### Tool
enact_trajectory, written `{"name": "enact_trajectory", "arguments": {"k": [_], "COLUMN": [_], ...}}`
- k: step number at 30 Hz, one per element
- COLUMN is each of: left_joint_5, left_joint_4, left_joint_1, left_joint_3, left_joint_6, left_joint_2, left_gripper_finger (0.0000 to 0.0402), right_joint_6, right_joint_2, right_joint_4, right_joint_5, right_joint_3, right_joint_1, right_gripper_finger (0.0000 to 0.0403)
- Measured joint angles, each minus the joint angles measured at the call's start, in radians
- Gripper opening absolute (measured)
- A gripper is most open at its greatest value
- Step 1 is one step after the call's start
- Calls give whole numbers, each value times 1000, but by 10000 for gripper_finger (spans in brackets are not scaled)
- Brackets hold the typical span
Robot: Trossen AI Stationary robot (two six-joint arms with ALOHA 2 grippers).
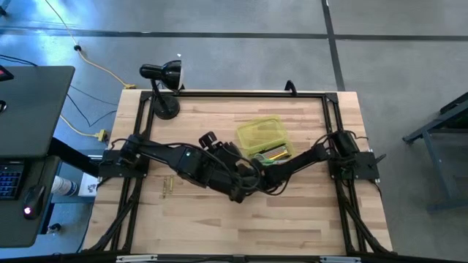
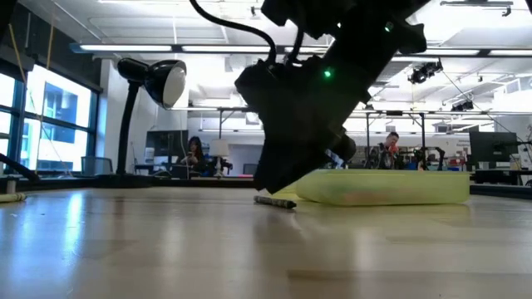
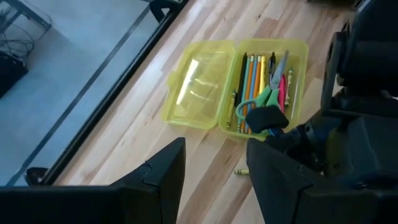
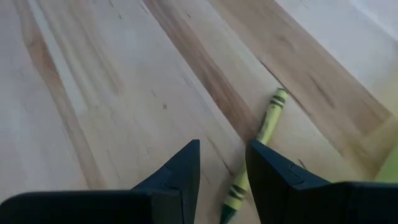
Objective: Pick & place school supplies into a supply box
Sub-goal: Put the green crayon into the yellow supply box
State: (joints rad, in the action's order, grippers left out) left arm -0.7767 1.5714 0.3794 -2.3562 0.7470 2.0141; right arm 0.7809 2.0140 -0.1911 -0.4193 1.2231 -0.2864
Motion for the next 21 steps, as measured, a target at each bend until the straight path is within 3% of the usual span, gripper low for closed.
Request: {"name": "enact_trajectory", "arguments": {"k": [11,21], "left_joint_5": [0,2], "left_joint_4": [-1,0], "left_joint_1": [0,0], "left_joint_3": [0,0], "left_joint_6": [-2,-2], "left_joint_2": [-10,-9], "left_gripper_finger": [202,200], "right_joint_6": [-27,-22], "right_joint_2": [0,0], "right_joint_4": [-47,-66], "right_joint_5": [-81,-65], "right_joint_3": [2,3], "right_joint_1": [15,14], "right_gripper_finger": [107,107]}}
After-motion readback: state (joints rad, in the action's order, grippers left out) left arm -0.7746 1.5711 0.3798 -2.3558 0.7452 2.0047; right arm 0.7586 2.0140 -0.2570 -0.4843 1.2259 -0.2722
